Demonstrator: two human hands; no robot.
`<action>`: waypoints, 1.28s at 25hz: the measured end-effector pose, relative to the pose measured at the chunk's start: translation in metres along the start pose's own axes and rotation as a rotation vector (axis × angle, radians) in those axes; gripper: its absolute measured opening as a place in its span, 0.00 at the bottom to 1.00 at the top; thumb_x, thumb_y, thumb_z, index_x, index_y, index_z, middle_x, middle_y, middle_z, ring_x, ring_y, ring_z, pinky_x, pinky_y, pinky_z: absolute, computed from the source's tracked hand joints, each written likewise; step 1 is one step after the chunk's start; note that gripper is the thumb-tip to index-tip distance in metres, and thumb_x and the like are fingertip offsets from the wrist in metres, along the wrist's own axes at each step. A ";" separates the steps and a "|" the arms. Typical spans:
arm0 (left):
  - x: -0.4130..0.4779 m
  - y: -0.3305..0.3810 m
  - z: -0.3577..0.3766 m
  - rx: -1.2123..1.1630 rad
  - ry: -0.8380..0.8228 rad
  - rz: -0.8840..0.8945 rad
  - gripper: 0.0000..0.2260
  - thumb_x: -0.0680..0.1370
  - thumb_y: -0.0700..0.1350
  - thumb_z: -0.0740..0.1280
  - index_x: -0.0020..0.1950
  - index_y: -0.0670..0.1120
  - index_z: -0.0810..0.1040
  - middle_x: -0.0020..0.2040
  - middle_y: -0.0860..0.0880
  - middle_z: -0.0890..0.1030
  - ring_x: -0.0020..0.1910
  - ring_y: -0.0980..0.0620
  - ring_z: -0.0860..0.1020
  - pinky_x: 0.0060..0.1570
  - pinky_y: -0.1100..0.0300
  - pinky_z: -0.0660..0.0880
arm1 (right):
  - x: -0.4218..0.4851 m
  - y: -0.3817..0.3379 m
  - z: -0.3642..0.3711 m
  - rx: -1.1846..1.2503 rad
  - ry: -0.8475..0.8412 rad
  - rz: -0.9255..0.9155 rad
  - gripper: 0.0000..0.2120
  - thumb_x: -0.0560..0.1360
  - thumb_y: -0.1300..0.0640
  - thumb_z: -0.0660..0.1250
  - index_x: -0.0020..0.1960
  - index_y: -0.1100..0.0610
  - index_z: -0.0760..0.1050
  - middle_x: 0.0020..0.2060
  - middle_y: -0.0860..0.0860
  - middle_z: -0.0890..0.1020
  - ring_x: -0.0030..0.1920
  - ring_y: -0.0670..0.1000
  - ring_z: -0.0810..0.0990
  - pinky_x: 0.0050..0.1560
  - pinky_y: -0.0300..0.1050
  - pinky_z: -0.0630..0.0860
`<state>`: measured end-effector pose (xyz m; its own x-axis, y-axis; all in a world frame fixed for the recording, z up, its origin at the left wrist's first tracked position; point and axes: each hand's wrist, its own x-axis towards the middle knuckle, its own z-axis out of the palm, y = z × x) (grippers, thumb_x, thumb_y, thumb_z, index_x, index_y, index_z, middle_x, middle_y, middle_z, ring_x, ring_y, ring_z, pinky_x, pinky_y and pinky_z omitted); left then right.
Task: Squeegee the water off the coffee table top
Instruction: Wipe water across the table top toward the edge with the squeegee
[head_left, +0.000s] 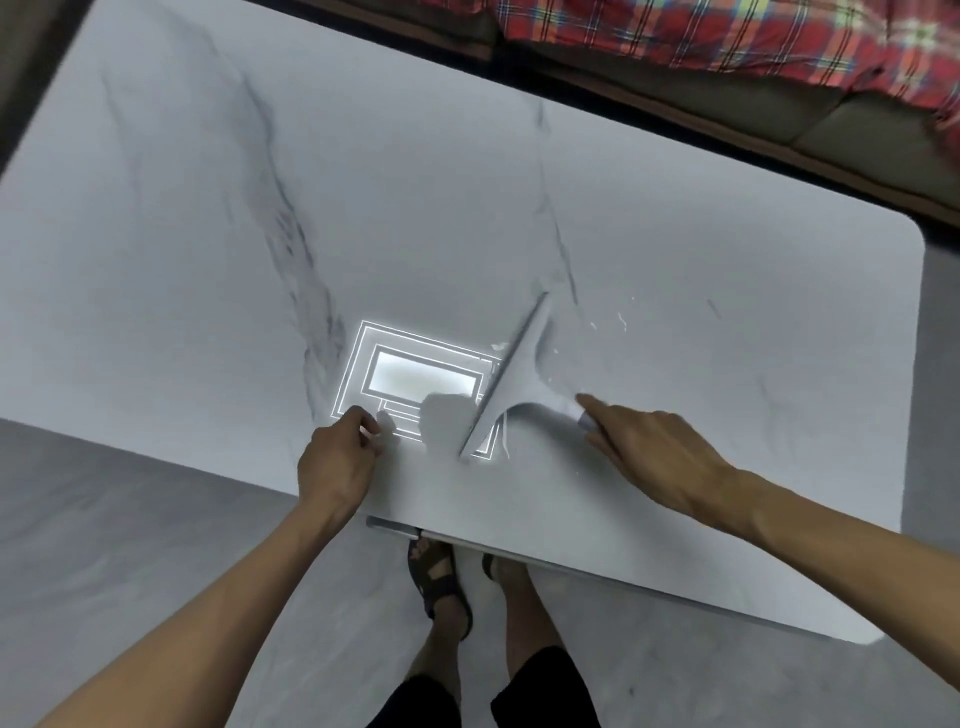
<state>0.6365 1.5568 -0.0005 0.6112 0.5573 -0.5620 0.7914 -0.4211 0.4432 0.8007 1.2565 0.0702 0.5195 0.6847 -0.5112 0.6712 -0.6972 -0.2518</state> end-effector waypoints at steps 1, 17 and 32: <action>-0.001 -0.007 0.000 0.006 0.024 -0.023 0.04 0.78 0.43 0.61 0.47 0.52 0.74 0.35 0.54 0.81 0.37 0.49 0.80 0.41 0.52 0.78 | 0.007 -0.013 0.006 -0.052 -0.035 -0.115 0.22 0.83 0.44 0.45 0.75 0.48 0.55 0.55 0.49 0.80 0.45 0.58 0.80 0.43 0.48 0.74; -0.004 0.005 0.067 0.008 -0.063 0.016 0.03 0.76 0.39 0.59 0.49 0.43 0.69 0.52 0.46 0.73 0.45 0.47 0.74 0.35 0.60 0.66 | 0.089 0.015 0.045 -0.016 0.023 -0.180 0.15 0.82 0.46 0.50 0.66 0.41 0.67 0.50 0.47 0.80 0.49 0.56 0.80 0.46 0.51 0.76; -0.027 0.071 0.106 0.119 -0.072 0.024 0.10 0.77 0.39 0.57 0.57 0.46 0.70 0.49 0.49 0.78 0.39 0.52 0.74 0.40 0.57 0.69 | -0.039 0.138 0.029 0.050 0.103 0.187 0.17 0.81 0.39 0.41 0.65 0.34 0.61 0.45 0.43 0.80 0.41 0.51 0.79 0.37 0.46 0.72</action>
<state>0.6770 1.4354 -0.0279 0.6254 0.4954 -0.6029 0.7699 -0.5175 0.3735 0.8580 1.1270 0.0315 0.6856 0.5588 -0.4666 0.5324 -0.8220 -0.2021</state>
